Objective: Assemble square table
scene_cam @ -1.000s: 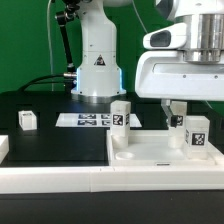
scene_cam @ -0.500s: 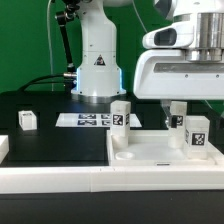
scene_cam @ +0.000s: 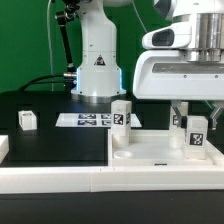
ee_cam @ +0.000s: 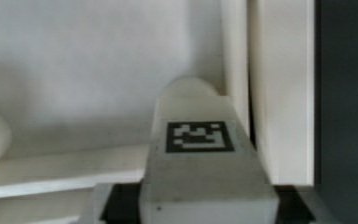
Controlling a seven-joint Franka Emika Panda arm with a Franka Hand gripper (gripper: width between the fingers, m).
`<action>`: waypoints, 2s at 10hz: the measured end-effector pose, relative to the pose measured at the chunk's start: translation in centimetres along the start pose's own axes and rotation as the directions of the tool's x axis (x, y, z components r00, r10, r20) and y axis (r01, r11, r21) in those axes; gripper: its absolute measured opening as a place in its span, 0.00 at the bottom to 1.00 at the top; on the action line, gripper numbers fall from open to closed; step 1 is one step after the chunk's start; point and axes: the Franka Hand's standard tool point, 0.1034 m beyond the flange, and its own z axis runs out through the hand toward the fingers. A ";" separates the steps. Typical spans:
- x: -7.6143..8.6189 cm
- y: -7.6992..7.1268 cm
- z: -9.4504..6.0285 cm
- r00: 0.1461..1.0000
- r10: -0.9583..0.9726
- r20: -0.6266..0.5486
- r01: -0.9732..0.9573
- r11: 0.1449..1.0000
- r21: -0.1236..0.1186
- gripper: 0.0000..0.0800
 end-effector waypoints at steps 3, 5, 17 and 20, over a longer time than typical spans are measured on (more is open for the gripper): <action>0.3 1.0 0.0 0.972 0.234 -0.003 -0.234 0.972 -0.011 0.36; 0.5 2.0 0.0 0.931 0.365 -0.008 -0.365 0.931 -0.021 0.36; -2.2 7.5 -3.7 0.963 0.268 -0.016 -0.269 0.963 -0.015 0.81; -2.3 7.8 -3.7 0.972 0.235 -0.015 -0.235 0.972 -0.020 0.81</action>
Offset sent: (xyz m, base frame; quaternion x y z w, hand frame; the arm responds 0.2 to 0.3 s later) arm 0.0012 0.0008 0.0006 0.0083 -0.0050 0.2229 0.9748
